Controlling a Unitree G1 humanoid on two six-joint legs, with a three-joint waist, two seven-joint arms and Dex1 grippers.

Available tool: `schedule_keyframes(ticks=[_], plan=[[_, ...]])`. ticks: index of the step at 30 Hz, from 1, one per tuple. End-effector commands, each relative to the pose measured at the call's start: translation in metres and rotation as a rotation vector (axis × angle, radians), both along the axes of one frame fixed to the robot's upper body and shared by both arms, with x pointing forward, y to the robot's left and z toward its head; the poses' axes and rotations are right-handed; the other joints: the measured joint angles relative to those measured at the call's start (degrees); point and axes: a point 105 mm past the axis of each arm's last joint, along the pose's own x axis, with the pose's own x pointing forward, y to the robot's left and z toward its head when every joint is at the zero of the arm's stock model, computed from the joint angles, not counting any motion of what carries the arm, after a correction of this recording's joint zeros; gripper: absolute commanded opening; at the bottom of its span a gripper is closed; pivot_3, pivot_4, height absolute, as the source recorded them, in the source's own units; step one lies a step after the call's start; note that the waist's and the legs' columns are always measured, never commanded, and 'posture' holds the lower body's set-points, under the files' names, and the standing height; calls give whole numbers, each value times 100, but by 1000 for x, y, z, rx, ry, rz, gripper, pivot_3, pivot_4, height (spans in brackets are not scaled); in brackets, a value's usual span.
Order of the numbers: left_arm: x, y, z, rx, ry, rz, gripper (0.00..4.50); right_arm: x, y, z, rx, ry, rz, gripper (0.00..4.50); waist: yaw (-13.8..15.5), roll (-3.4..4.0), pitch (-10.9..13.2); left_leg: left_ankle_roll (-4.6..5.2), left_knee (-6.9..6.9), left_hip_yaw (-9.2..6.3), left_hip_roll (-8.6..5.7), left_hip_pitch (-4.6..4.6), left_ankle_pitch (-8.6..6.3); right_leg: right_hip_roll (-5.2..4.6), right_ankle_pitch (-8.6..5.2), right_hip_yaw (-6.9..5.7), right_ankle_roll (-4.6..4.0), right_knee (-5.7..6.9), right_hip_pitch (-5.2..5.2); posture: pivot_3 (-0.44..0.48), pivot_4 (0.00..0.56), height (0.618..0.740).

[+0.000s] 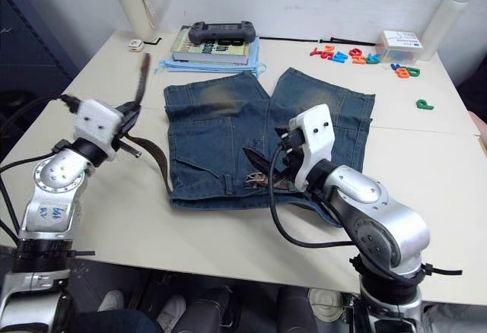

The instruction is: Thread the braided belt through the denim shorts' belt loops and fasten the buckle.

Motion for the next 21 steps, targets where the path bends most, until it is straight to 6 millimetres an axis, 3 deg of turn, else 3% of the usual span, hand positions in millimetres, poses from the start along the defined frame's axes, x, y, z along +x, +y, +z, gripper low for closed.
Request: schedule_keyframes(ticks=[1, 5, 8, 11, 14, 21], plan=[[-7, -29, 4, 220, -97, -97, 11, -15, 16, 17, 113, 2, 102, 4500, -5, 3, 1, 0, -1, 0, 0, 1, 0, 2, 0, 1, 0, 3, -1, 0, 150, 667], [-17, -56, -11, 370, -127, -218, 11, -18, 25, 18, 218, 87, 142, 4500, -7, 5, 2, 4, -1, 0, -1, 1, -2, 4, 0, 1, 0, 5, -2, 0, 150, 667], [-22, -66, -15, 384, -157, -267, 11, -13, 32, 10, 296, 184, 121, 4500, -30, 6, 2, 4, -2, 0, -1, 1, -3, 4, 0, 2, 0, 6, -4, 0, 150, 667], [-25, -67, -16, 357, -171, -283, 11, -6, 31, -4, 363, 291, 78, 4500, -68, 8, 3, 2, -3, 0, -1, 4, -1, 6, 0, 6, -1, 14, -6, 0, 150, 667], [-29, -68, -16, 362, -185, -306, 11, -4, 37, -8, 481, 383, 93, 4500, -62, 9, 4, 2, -3, 0, -1, 3, -1, 9, 0, 10, -1, 17, -8, 0, 150, 667], [-32, -66, -13, 350, -202, -309, 11, 2, 40, -14, 556, 492, 104, 4500, -72, 11, 5, 2, -2, 6, -1, 3, -1, 16, -2, 43, -4, 50, -29, 0, 150, 667]])
